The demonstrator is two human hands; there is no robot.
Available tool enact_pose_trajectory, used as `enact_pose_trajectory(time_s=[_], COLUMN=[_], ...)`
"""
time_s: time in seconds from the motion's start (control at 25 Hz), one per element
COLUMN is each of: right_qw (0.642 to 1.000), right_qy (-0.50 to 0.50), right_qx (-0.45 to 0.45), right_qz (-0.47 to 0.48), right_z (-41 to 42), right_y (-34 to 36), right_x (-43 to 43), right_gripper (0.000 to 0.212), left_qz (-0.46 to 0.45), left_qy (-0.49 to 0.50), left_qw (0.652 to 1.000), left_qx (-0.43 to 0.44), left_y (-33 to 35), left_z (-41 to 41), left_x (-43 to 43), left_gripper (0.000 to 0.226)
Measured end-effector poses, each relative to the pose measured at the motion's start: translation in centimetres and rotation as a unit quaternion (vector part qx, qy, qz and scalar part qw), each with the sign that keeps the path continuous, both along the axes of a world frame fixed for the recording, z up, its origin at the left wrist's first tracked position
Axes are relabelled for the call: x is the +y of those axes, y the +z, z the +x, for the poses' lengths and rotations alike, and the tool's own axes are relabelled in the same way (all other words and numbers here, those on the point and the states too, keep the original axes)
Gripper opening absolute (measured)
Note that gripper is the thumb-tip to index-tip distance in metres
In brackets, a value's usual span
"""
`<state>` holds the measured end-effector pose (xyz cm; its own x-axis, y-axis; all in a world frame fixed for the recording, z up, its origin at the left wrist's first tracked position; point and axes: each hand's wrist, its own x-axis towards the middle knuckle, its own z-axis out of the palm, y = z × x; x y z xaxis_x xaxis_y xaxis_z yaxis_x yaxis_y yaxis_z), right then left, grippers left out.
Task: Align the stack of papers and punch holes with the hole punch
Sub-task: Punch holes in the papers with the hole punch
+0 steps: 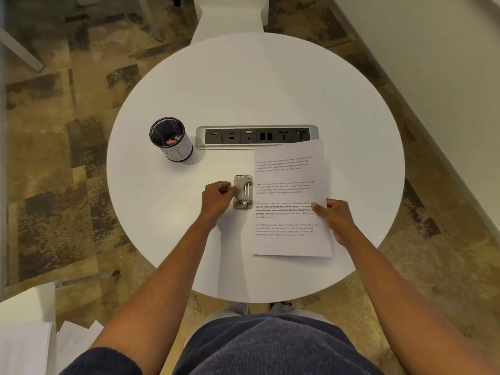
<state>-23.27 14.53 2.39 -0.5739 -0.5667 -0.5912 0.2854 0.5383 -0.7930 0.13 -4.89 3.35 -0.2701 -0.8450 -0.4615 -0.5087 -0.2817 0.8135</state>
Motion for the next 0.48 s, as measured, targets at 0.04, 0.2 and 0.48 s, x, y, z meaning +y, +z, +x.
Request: enact_pose_trajectory(time_s=[0.04,0.2,0.48], right_qw=[1.000,1.000,1.000], right_qy=[-0.001,-0.001,-0.003], right_qx=[0.000,0.000,-0.005], right_qz=[0.000,0.002,0.000], right_z=[0.1,0.4,1.1], right_y=[0.0,0.0,0.1], right_x=[-0.1,-0.4,-1.0], right_gripper=[0.009,0.009,0.010], left_qz=[-0.006,-0.020,-0.017], left_qy=[-0.003,-0.015,-0.027], left_qw=[1.000,1.000,0.999], left_qx=[-0.002,0.009,0.017], left_y=[0.1,0.1,-0.1], left_z=[-0.1,-0.1,0.1], left_x=[0.1,0.2,0.0], left_gripper=[0.034,0.009,0.014])
